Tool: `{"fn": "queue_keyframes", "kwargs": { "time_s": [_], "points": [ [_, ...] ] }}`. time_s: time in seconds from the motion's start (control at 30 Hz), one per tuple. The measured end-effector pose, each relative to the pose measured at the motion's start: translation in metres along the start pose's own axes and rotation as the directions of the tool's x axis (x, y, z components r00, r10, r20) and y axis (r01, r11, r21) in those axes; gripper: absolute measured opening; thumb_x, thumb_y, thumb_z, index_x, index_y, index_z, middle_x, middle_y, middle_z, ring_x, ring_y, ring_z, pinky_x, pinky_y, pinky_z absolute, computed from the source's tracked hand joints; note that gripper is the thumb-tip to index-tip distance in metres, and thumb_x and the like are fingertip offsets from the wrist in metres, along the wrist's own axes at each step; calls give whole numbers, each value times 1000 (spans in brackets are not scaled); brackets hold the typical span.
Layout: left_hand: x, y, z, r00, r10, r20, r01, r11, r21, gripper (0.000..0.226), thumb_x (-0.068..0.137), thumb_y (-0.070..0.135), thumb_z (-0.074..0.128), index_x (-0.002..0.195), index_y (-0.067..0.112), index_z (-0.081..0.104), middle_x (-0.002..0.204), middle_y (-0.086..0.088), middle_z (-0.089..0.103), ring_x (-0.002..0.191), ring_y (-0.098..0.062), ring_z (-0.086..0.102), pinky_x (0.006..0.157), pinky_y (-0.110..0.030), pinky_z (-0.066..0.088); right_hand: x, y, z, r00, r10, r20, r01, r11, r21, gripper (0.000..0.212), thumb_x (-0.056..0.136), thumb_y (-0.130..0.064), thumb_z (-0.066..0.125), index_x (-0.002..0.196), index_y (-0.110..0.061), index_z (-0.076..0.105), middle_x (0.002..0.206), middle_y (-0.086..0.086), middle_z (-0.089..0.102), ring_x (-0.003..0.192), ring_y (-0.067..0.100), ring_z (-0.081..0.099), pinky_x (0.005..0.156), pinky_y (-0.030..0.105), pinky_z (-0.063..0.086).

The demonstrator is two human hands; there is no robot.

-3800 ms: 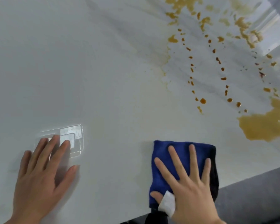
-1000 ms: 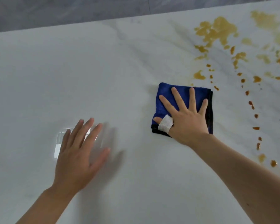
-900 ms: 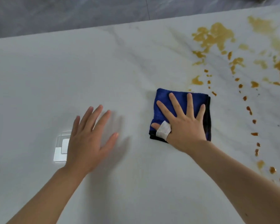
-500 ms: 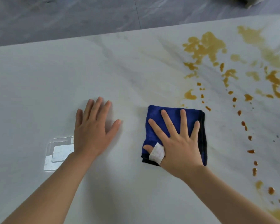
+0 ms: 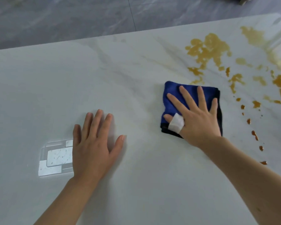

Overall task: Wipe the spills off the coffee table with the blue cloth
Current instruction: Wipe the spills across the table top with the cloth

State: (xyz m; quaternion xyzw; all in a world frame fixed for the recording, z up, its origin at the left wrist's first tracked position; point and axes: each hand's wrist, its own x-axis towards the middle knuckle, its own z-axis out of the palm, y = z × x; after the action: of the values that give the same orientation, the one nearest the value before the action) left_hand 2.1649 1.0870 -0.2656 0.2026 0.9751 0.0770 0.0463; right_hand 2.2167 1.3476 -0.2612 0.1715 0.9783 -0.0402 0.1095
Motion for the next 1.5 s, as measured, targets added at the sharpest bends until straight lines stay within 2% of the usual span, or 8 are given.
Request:
{"fn": "queue_keyframes", "kwargs": {
  "time_s": [0.17, 0.3, 0.43, 0.6, 0.87, 1.0, 1.17, 1.5],
  "points": [
    [0, -1, 2, 1000, 12, -14, -12, 1000, -1, 67, 86, 58, 29, 137, 17, 45, 146, -8, 41, 138, -29, 32, 109, -52, 23, -53, 3, 5, 991, 133, 28, -134, 991, 31, 69, 74, -79, -8, 136, -50, -17, 155, -10, -14, 142, 35, -16, 109, 67, 4],
    [-1, -2, 3, 1000, 26, 7, -27, 999, 26, 67, 88, 57, 28, 138, 16, 43, 147, -9, 40, 139, -29, 30, 108, -53, 24, -78, -37, 9, 996, -25, 89, 26, 1000, -17, 74, 85, -72, 10, 145, -32, 27, 154, 5, 24, 136, 51, 18, 95, 75, 25],
    [1, 0, 1, 999, 18, 33, -18, 1000, 24, 69, 88, 58, 25, 138, 14, 45, 147, -10, 40, 138, -30, 30, 108, -55, 25, -45, -55, 8, 984, -168, 53, 169, 985, -17, 66, 85, -69, 21, 142, -36, 31, 152, 4, 31, 135, 50, 22, 96, 75, 24],
    [1, 1, -2, 997, -21, 72, 21, 1000, 3, 70, 85, 60, 26, 138, 18, 45, 149, -6, 37, 140, -25, 26, 110, -53, 23, 42, -34, -4, 993, -115, -36, 116, 993, 33, 71, 75, -80, -2, 141, -54, 1, 158, -13, -3, 143, 32, -14, 108, 66, -4],
    [1, 5, -4, 996, -41, 75, 44, 998, -44, 76, 88, 67, 11, 138, 21, 46, 149, -2, 36, 141, -20, 22, 113, -43, 13, 22, 19, -7, 995, 102, 17, -102, 995, 4, 74, 73, -80, -11, 140, -50, -16, 155, -10, -18, 142, 34, -18, 112, 63, -1],
    [2, 5, -5, 998, -17, 63, 20, 998, -57, 75, 89, 65, 14, 135, 17, 49, 147, -5, 39, 138, -23, 25, 110, -46, 17, 0, -29, -1, 994, -109, 9, 109, 994, -24, 71, 84, -70, 10, 146, -37, 16, 156, 1, 13, 139, 49, 9, 102, 72, 15],
    [3, 7, -5, 999, -33, 40, 36, 995, -88, 75, 88, 67, 17, 134, 18, 51, 147, -4, 38, 138, -21, 25, 111, -43, 15, 59, -36, -3, 973, -222, -63, 223, 975, 0, 68, 78, -74, -1, 141, -52, -3, 158, -12, -6, 141, 36, -17, 106, 65, -9],
    [2, 7, -1, 999, -40, -24, 37, 993, -109, 73, 87, 66, 20, 131, 18, 54, 145, -1, 39, 137, -20, 29, 111, -44, 18, 65, 5, -13, 999, 2, -38, -1, 999, 38, 71, 77, -78, -2, 142, -51, -5, 156, -11, -13, 142, 36, -16, 110, 65, -2]
  ]
}}
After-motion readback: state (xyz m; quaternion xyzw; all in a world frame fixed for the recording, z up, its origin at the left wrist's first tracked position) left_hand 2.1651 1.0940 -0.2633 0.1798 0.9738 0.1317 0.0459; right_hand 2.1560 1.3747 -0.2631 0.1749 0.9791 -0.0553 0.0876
